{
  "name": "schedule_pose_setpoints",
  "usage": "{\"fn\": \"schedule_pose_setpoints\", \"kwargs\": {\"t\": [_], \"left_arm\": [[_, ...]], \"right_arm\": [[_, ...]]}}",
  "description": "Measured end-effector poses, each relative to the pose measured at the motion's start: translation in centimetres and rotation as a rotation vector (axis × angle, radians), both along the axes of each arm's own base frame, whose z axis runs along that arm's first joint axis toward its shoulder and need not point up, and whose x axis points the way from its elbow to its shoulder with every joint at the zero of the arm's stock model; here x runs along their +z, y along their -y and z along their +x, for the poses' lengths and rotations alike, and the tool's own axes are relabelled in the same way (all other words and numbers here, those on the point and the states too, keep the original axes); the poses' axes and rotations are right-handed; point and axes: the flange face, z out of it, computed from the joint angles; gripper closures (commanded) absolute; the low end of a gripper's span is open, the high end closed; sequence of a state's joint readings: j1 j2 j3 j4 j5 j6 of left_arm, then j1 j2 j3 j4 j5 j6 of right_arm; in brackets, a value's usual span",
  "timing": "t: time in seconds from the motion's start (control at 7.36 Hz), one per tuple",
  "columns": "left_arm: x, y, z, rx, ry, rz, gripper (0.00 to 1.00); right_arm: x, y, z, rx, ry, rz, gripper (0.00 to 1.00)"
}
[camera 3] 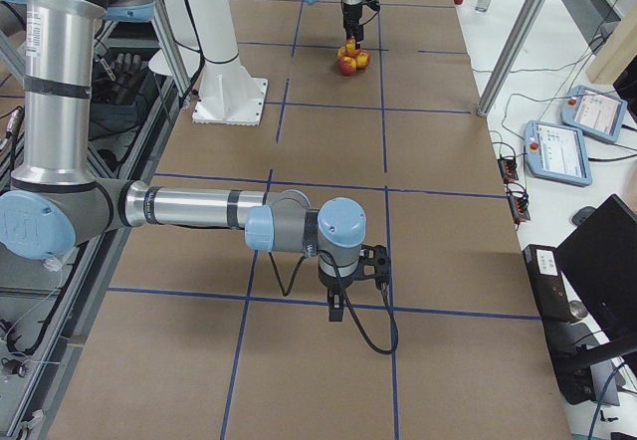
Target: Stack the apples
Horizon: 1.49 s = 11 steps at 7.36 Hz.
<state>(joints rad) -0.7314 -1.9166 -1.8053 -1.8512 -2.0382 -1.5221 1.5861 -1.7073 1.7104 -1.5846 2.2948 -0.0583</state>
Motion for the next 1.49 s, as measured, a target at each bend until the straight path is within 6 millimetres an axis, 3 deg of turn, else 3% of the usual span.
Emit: {"fn": "schedule_pose_setpoints", "kwargs": {"t": [0.14, 0.41, 0.54, 0.68, 0.95, 1.22, 1.49], "left_arm": [[-0.4, 0.5, -1.6, -0.020, -0.009, 0.010, 0.01], [-1.2, 2.7, -7.0, -0.046, -0.010, 0.108, 0.01], [-0.3, 3.5, -9.8, -0.018, 0.017, 0.189, 0.01], [2.2, 4.0, -13.0, 0.046, 0.062, 0.275, 0.01], [9.6, 3.9, -21.3, 0.195, 0.160, 0.411, 0.01], [18.0, 1.7, -30.1, 0.345, 0.263, 0.502, 0.01], [24.0, -1.0, -38.7, 0.463, 0.343, 0.503, 0.00]], "right_arm": [[0.0, 0.0, 0.0, 0.000, 0.000, 0.000, 0.00], [0.0, 0.0, 0.0, 0.000, 0.000, 0.000, 0.00], [0.0, 0.0, 0.0, 0.000, 0.000, 0.000, 0.00], [0.0, 0.0, 0.0, 0.000, 0.000, 0.000, 0.00], [0.0, 0.0, 0.0, 0.000, 0.000, 0.000, 0.00], [0.0, 0.0, 0.0, 0.000, 0.000, 0.000, 0.00], [0.0, 0.0, 0.0, 0.000, 0.000, 0.000, 0.00]]}}
